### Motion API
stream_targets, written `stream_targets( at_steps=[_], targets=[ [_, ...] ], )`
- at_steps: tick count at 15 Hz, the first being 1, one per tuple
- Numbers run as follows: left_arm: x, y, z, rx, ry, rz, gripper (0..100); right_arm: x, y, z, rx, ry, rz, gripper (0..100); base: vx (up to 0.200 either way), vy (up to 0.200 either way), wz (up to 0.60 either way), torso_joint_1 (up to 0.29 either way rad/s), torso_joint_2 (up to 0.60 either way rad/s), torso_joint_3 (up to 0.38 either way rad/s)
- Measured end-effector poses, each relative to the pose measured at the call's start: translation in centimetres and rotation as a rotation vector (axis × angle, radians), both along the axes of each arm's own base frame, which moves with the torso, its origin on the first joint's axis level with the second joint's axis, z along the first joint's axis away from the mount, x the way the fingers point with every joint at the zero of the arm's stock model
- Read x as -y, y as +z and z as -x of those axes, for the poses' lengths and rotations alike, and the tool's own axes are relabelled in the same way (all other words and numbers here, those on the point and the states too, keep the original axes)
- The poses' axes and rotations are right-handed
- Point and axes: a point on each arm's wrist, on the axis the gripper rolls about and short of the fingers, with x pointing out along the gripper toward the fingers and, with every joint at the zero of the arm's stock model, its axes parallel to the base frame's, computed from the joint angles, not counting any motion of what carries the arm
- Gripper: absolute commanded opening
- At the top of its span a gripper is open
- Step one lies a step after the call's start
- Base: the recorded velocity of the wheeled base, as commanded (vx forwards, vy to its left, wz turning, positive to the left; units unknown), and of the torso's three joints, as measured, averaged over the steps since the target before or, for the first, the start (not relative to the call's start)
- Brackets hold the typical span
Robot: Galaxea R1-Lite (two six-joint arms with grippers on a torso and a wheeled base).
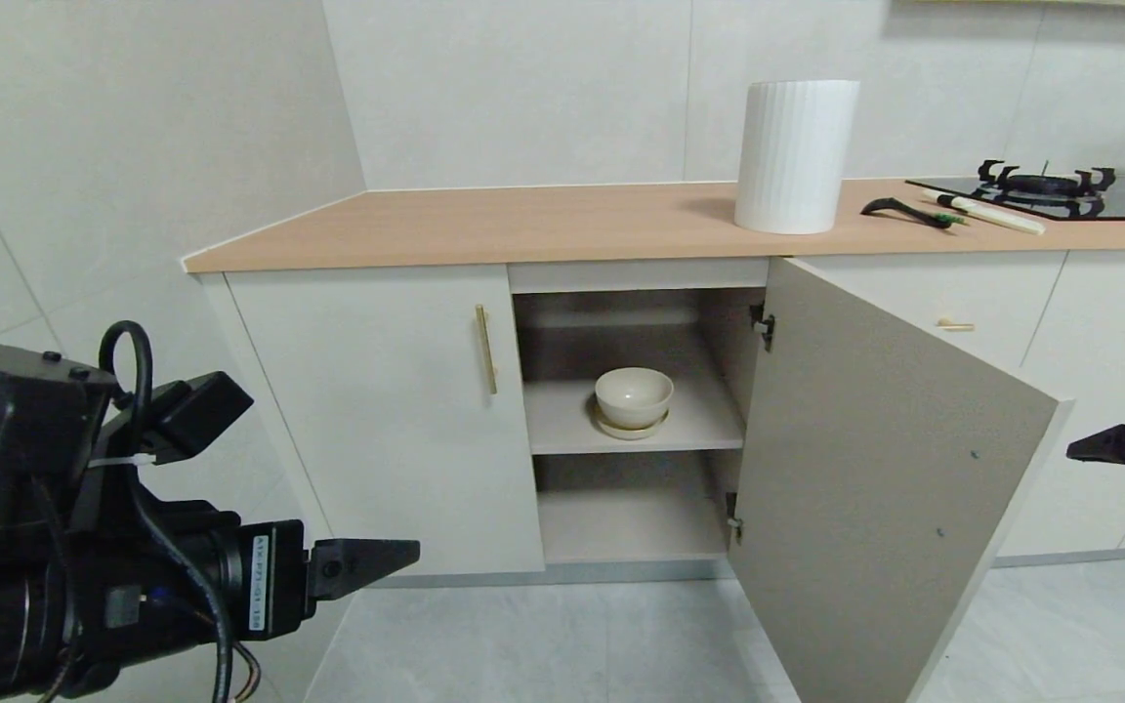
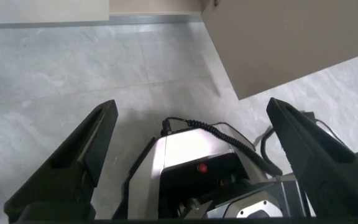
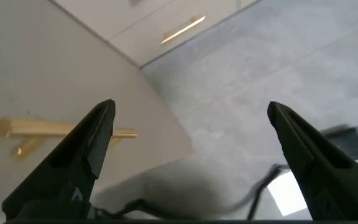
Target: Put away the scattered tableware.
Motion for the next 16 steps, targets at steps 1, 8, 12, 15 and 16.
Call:
stream_targets(
  at_steps=[1,8,12,15,16],
  targets=[
    [0.0,0.0,0.0,0.000,0.000,0.000,100,-0.2,-0.4,-0.5,-0.007,-0.002,-0.020,100,0.000,0.000,0.00,0.000,0.00,0.000],
    [0.0,0.0,0.0,0.001,0.000,0.001,100,-4.3,-2.4,-2.5,-0.026,0.060,-0.132,100,0.000,0.000,0.00,0.000,0.00,0.000],
    [0.0,0.3,0.0,0.009,0.006,0.010,100,-9.2,-2.5,-2.4,-0.028,0.230,-0.148,100,0.000,0.000,0.00,0.000,0.00,0.000],
    [0.0,0.3,0.0,0.014,0.007,0.011,100,-13.2,-2.4,-3.5,-0.031,0.369,-0.146,100,0.000,0.000,0.00,0.000,0.00,0.000],
    [0.0,0.4,0.0,0.017,0.007,0.013,100,-14.5,-2.4,-4.6,-0.027,0.407,-0.144,100,0.000,0.000,0.00,0.000,0.00,0.000]
  ],
)
